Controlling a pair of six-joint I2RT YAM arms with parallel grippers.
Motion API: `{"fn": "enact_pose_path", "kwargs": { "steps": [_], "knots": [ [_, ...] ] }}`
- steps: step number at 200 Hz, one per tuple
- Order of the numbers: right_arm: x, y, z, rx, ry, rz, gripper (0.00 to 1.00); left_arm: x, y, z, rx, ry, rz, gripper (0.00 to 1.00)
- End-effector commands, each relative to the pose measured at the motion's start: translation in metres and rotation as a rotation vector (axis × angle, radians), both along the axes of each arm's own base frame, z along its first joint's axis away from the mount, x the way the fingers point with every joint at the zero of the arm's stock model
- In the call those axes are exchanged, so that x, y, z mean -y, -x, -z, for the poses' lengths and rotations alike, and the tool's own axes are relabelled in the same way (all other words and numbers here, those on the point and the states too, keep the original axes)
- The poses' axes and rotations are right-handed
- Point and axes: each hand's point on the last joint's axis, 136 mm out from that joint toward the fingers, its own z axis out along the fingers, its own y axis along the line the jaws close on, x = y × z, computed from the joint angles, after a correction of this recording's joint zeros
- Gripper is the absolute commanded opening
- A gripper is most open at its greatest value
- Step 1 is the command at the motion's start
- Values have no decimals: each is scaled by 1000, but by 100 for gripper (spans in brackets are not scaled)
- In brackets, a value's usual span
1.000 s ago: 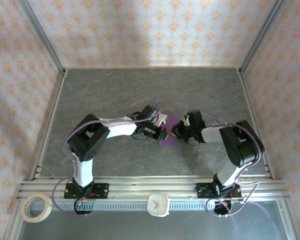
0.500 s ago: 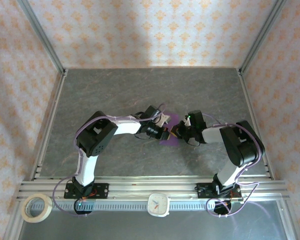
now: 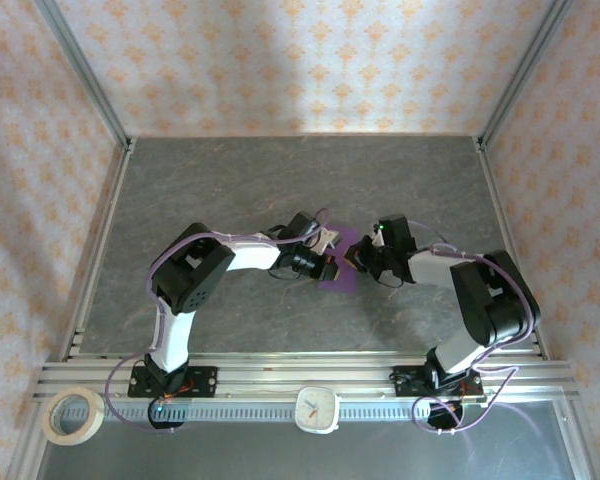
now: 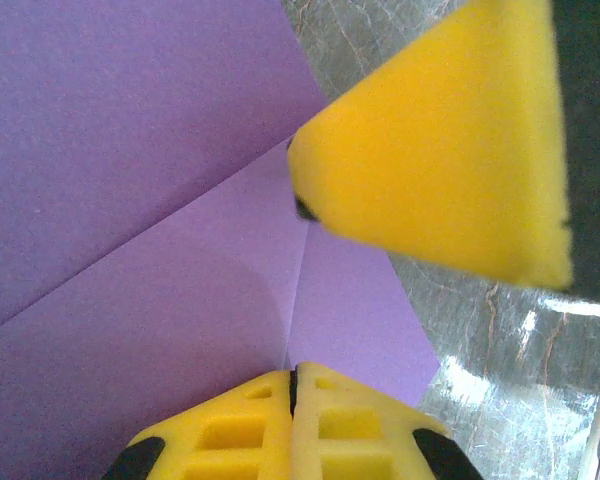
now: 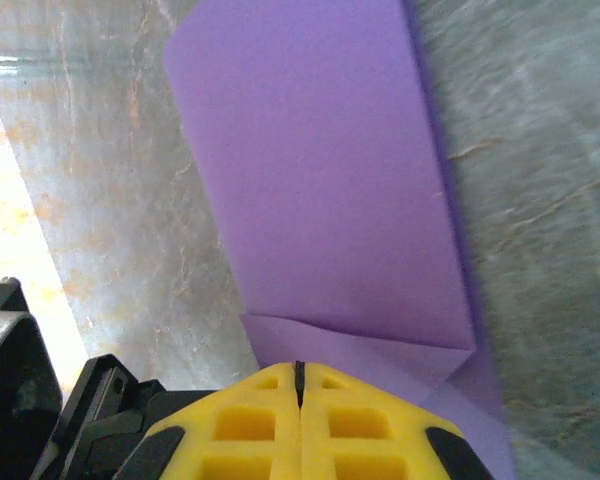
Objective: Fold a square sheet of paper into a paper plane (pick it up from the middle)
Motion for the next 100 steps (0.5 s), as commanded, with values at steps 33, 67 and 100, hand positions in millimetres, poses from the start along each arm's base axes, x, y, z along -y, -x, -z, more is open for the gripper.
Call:
{"fn": "enact_pose_path", "kwargs": {
  "steps": [33,67,100],
  "knots": [
    [8,23,44,-117,101,-1,0,-26,22,32,-90,-126,-23,0],
    [21,30,63,-163,155,18,0,-32,27,25,-76,-137,-16,0],
    [21,28,63,-161,162,13,0,-39,36,23,-78,-143,5,1]
  ]
}}
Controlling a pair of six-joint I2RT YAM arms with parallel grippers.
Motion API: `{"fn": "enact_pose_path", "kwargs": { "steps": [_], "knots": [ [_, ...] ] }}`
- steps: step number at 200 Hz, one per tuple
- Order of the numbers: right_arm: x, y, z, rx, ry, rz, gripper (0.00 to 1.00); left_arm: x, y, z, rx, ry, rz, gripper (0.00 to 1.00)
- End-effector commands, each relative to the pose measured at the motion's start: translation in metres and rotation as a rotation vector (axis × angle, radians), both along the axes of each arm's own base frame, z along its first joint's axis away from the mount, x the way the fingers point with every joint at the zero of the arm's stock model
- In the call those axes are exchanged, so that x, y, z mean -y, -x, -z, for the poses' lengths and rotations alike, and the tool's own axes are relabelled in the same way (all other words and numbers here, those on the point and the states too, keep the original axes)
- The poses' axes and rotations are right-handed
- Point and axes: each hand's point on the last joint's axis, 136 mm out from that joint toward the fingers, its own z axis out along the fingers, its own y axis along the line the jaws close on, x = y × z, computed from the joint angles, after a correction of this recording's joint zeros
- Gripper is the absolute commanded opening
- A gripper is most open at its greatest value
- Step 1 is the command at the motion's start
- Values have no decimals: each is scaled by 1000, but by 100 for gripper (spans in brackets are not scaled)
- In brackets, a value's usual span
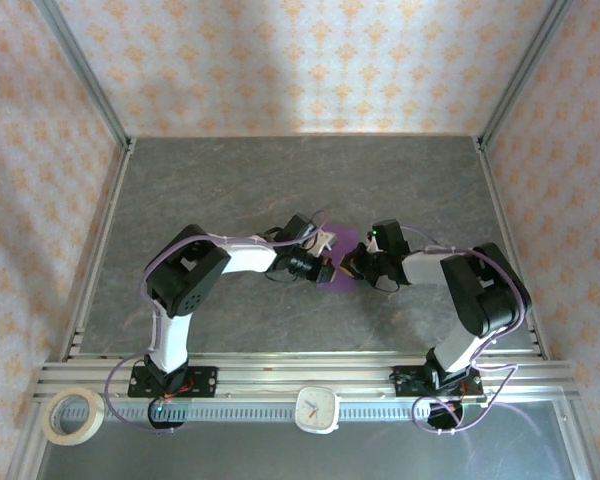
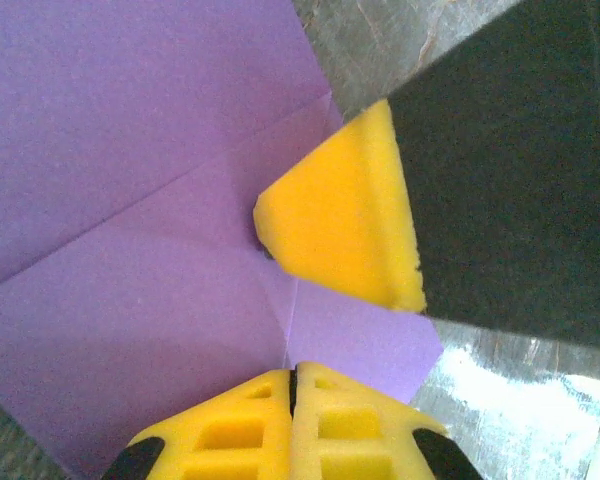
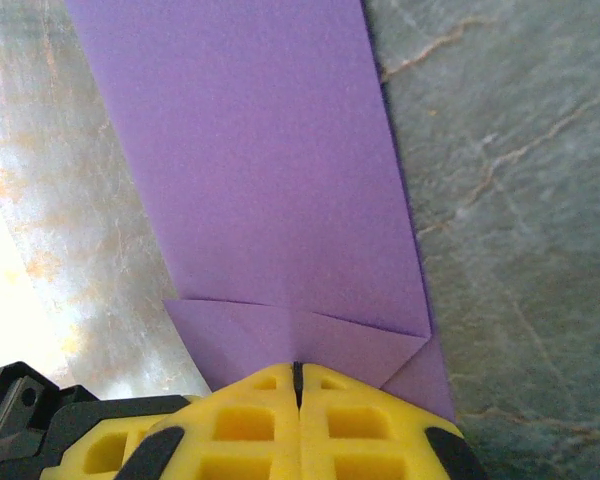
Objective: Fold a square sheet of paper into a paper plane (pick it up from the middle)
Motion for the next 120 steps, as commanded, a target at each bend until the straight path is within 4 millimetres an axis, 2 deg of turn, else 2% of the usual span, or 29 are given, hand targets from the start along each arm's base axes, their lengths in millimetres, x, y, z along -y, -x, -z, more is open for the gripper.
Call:
{"fn": "enact_pose_path", "kwargs": {
  "steps": [1,30,61,65,93,120],
  "knots": [
    [26,16,37,-100,139,45,0,-29,29,25,-88,-125,13,1],
    [27,16,39,-102,143,44,0,-34,35,26,-88,-133,27,2],
    [26,16,39,-104,135,39,0,-36,33,25,-65,-136,16,4],
    [26,16,39,-104,137,39,0,-33,29,12,-37,-113,13,5],
    [26,15,38,-102,138,40,0,-24,19,-16,32,-47,2,7],
    [26,16,39,-104,140,40,0,-19,19,-33,58,0,19,6]
  ]
}}
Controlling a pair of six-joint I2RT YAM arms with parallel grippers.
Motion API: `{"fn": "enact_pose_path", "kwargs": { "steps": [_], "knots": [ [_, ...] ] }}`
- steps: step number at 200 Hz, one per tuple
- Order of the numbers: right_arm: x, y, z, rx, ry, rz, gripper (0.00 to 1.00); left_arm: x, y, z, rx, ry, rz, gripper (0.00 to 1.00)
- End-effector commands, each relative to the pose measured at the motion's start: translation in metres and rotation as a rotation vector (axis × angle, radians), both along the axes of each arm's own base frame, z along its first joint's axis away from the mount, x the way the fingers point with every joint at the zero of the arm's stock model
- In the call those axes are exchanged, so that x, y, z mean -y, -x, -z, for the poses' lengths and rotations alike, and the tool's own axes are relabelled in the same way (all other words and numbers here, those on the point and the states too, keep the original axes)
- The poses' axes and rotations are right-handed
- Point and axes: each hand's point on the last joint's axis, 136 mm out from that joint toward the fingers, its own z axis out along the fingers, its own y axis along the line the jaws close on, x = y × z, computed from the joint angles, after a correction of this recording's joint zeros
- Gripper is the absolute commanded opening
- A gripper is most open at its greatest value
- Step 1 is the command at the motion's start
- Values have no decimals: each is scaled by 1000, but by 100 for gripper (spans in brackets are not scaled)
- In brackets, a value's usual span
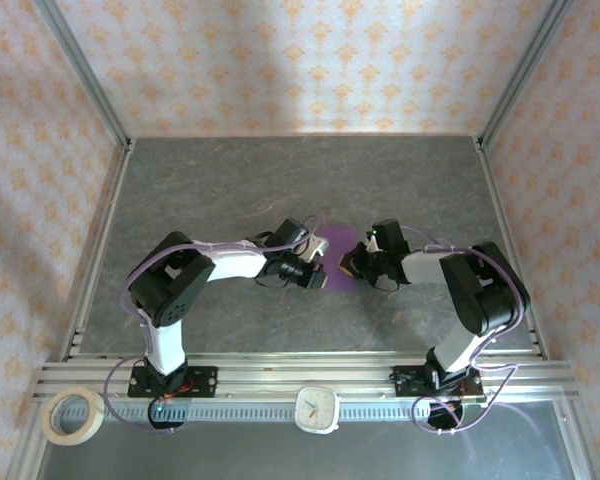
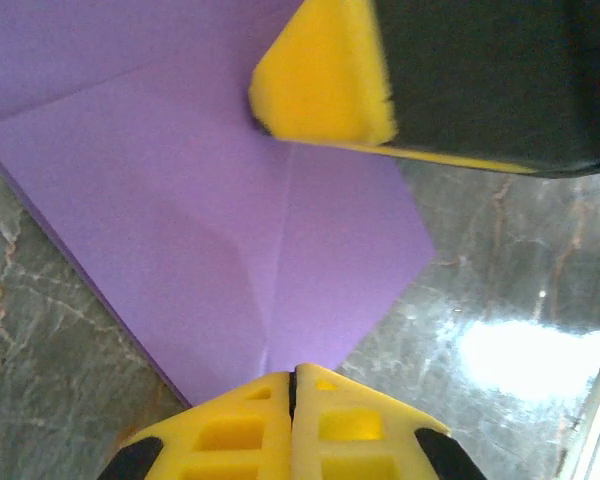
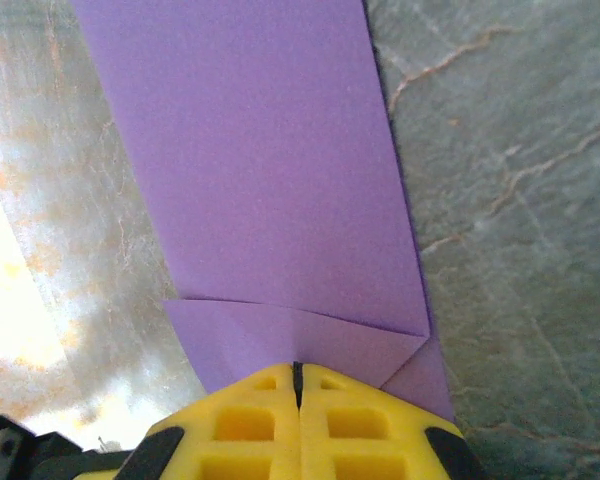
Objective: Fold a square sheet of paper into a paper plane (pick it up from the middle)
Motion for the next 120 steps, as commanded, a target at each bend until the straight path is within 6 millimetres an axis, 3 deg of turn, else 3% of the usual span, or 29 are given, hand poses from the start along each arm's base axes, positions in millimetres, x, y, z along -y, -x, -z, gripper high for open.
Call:
{"fn": "enact_pose_path", "kwargs": {
  "steps": [1,23,80,120],
  "knots": [
    [27,17,39,-110,144,56,0,1,0,-18,35,25,14,6],
    [27,17,40,-114,144,57,0,1,3,-10,15,14,27,5],
    [28,18,41,-116,145,53,0,-13,13,33,-62,-83,11,3],
    [28,18,41,-118,145,49,0,-29,27,43,-80,-125,6,2]
  ]
}}
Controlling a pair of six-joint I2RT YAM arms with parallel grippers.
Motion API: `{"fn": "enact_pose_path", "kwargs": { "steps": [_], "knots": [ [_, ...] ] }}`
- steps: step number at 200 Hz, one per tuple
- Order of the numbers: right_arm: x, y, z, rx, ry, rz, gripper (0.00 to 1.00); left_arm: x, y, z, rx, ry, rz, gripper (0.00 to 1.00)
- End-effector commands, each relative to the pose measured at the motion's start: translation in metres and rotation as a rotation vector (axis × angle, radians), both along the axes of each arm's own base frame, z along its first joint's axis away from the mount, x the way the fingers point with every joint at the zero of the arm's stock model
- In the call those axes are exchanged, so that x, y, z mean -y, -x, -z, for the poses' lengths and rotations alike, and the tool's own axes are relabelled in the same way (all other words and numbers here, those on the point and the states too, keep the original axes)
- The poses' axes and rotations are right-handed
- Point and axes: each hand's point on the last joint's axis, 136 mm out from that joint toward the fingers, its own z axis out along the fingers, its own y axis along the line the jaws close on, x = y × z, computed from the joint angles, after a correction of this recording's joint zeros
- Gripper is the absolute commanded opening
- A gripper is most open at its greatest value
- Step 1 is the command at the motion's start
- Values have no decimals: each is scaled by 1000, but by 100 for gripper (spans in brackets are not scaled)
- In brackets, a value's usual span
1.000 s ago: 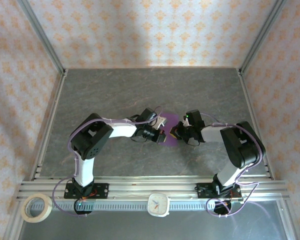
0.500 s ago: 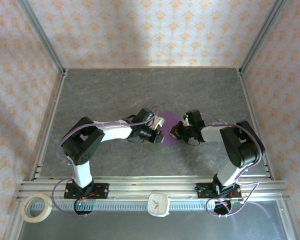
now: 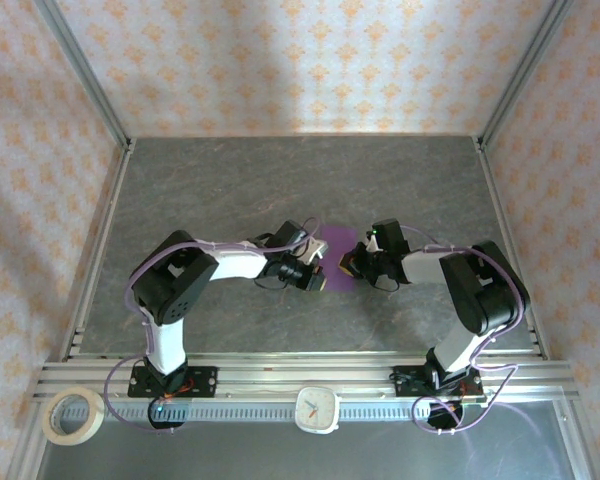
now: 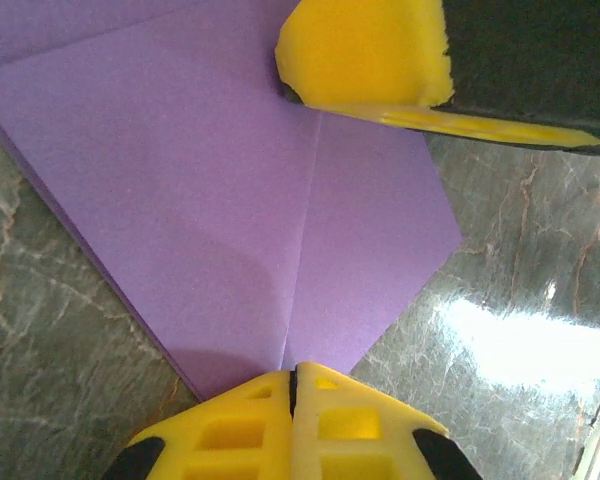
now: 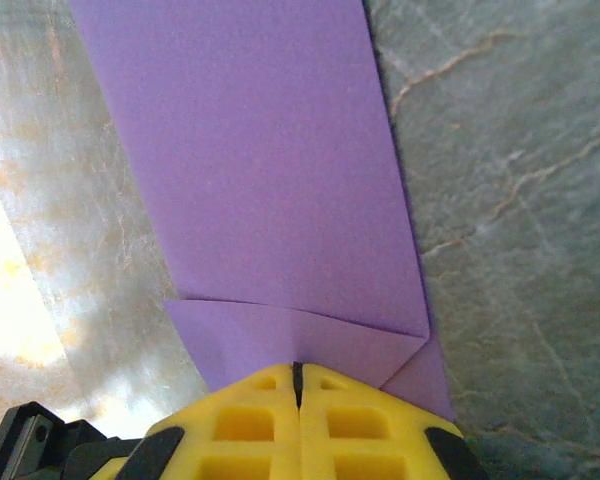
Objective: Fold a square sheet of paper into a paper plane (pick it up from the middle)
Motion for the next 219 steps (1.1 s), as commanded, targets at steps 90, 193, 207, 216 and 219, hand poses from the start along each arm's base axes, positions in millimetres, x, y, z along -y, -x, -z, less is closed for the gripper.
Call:
{"fn": "enact_pose_path", "kwargs": {
  "steps": [90,193,207,216,219],
  "knots": [
    [25,13,34,-92,138,28,0,-8,6,-37,70,66,-29,3],
    [13,-2,7,-28,76,12,0,7,-20,11,9,-5,-37,5],
    [10,-7,-4,-3,59,14,0,1,-16,21,-6,-28,-45,4],
    [10,-9,-9,11,55,17,3,-2,-13,25,-18,-35,-50,3],
    [10,-9,-11,15,59,20,4,-2,-12,26,-20,-36,-52,3]
  ]
}}
